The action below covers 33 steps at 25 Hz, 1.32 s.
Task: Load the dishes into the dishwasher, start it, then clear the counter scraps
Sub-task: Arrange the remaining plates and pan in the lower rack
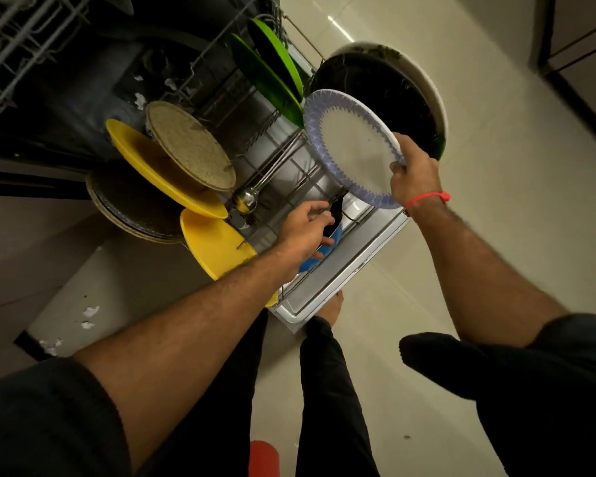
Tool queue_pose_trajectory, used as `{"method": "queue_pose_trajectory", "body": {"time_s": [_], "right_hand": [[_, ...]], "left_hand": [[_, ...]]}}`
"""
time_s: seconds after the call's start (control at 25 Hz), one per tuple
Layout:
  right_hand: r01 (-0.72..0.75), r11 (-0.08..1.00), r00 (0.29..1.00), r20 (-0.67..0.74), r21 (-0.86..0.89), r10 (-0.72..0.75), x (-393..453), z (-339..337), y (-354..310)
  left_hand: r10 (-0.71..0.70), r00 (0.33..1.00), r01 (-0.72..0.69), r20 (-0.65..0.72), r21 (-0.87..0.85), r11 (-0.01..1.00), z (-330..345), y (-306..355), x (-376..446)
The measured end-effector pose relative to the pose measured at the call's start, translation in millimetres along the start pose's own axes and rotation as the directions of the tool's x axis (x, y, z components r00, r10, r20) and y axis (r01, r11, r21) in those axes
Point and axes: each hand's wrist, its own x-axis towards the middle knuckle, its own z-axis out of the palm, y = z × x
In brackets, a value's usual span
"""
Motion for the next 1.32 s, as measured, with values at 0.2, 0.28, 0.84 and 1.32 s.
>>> {"method": "queue_pose_trajectory", "body": {"time_s": [0.2,0.28,0.84,1.32], "right_hand": [[-0.097,0.993,0.994,0.041,-0.063,0.1,17,20,16],[-0.156,0.982,0.987,0.016,-0.105,0.159,19,22,22],[0.063,0.992,0.978,0.191,0.113,-0.084,-122,-39,-85],[0.5,0.816,0.637,0.514,0.29,-0.574,-341,10,-304]], "left_hand": [[-0.006,1.0,0.006,-0.015,0.006,1.0,-2,-10,2],[0.001,1.0,-0.001,-0.019,-0.006,1.0,-2,-11,2],[0.211,0.938,-0.226,-0.274,-0.023,0.974,-45,5,-138],[0.341,0.573,-0.461,-0.745,0.051,0.886,-165,-74,-373]]}}
